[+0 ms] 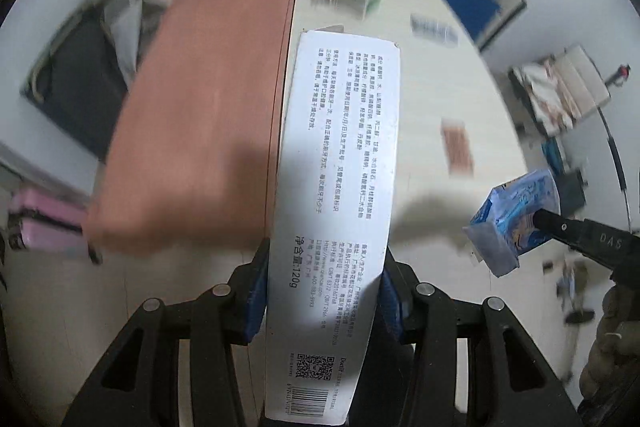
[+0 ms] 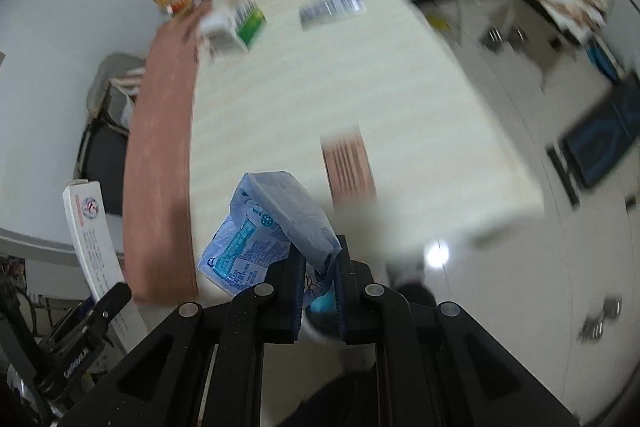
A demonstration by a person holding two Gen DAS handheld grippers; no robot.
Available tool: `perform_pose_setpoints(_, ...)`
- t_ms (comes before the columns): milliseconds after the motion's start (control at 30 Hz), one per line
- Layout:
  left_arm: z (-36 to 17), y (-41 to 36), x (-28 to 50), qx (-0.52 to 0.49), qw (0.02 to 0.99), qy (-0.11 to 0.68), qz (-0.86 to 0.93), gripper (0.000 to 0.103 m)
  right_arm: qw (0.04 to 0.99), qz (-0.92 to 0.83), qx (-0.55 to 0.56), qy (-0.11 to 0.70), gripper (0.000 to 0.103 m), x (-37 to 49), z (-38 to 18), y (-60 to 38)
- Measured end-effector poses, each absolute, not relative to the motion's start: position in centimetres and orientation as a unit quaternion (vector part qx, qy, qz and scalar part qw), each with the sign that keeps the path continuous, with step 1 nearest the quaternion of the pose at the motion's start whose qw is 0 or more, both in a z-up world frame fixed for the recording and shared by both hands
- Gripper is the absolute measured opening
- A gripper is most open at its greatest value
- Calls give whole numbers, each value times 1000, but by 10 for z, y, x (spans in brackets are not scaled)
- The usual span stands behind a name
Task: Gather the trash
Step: 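Carry the toothpaste box and medicine packet over the bin and open both tools, then move both tools back toward the table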
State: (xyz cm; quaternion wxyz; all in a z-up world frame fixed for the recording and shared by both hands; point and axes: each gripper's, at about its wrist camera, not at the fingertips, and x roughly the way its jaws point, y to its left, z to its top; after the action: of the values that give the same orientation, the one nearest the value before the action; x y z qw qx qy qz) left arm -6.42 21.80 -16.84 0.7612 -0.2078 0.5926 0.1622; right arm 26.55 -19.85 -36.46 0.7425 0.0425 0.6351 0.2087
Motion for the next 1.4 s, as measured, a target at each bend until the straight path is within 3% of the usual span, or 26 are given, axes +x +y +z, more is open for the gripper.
perform_pose_setpoints(267,-280,192,-125,-240,671,691,121,44,672,147,41,724,14,172,-490,-235)
perform_pose_setpoints(500,-445,201,-119,-291,618,719,128,47,624,131,18,770,14,148,-663,-214)
perform_pose_setpoints(600,-509,210,-118,-294,608,724,141,81,614,134,14,777,14,145,-735,-201)
perform_pose_setpoints(633,-529,213,-117,-291,608,724,146,87,611,135,13,780,14,144,-754,-197)
perform_pose_setpoints(767,-581,217,-124,-289,602,726,163,94,574,148,34,805,16,137,-840,-180)
perform_pose_setpoints(833,-594,215,-128,-282,610,719,177,97,571,148,37,807,30,134,-864,-179)
perform_pose_setpoints(933,-597,207,-133,-242,626,714,202,97,584,141,18,799,60,128,-876,-174)
perform_pose_setpoints(1000,-594,210,-133,-233,625,716,208,97,590,145,3,794,91,121,-877,-171)
perform_pose_setpoints(1200,-579,205,-146,-223,623,719,209,97,614,151,-71,771,102,129,-852,-155)
perform_pose_setpoints(1400,-548,196,-155,-219,619,723,213,97,627,154,-109,756,102,125,-814,-149)
